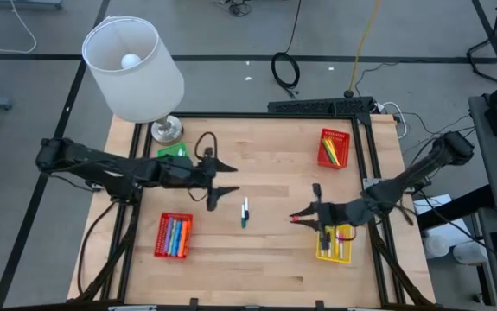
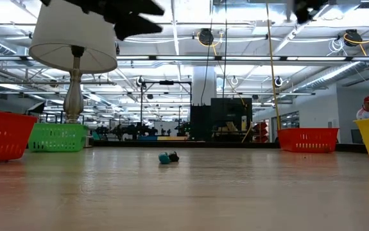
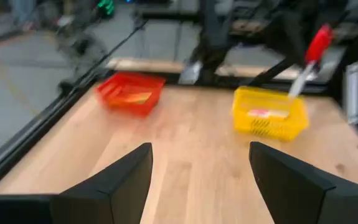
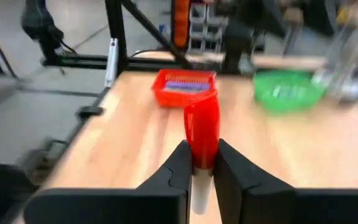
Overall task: Pick & Place Markers
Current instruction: Put the red highlighter pen into the yellow basket, then put the green highlighter pen into the yellow basket
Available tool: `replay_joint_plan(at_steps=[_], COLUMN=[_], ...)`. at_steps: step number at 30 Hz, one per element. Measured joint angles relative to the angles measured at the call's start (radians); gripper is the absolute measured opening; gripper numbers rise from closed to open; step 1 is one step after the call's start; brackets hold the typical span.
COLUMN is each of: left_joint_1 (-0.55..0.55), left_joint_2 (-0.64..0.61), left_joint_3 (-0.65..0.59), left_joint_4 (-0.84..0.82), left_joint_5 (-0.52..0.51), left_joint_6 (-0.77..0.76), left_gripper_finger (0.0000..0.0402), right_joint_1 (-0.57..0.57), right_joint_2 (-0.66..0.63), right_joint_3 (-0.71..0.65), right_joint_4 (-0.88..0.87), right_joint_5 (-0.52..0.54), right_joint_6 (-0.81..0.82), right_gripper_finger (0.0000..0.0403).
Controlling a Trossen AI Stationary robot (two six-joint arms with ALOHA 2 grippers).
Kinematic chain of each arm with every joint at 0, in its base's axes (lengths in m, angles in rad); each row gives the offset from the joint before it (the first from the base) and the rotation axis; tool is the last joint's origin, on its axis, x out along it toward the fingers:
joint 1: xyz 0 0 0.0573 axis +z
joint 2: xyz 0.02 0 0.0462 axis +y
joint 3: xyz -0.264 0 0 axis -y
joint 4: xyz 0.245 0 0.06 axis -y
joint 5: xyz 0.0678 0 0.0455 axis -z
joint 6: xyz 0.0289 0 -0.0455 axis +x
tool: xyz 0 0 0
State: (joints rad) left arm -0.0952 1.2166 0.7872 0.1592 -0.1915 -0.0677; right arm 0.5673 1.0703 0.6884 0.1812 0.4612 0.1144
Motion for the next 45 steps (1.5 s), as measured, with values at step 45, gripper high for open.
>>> replay_joint_plan(at_steps=[45], left_joint_1=[-0.006], left_joint_2=[-0.050], left_joint_3=[-0.002], left_joint_4=[-0.137], left_joint_5=[-0.054], left_joint_6=[-0.189], left_gripper_finger=[0.0278], right_joint_1=[0.318], right_joint_2=[-0.141], right_joint_3=[-0.162], right_joint_4=[-0.549], right_joint_5=[-0.198], right_joint_6=[1.088], right_gripper_finger=[0.0074])
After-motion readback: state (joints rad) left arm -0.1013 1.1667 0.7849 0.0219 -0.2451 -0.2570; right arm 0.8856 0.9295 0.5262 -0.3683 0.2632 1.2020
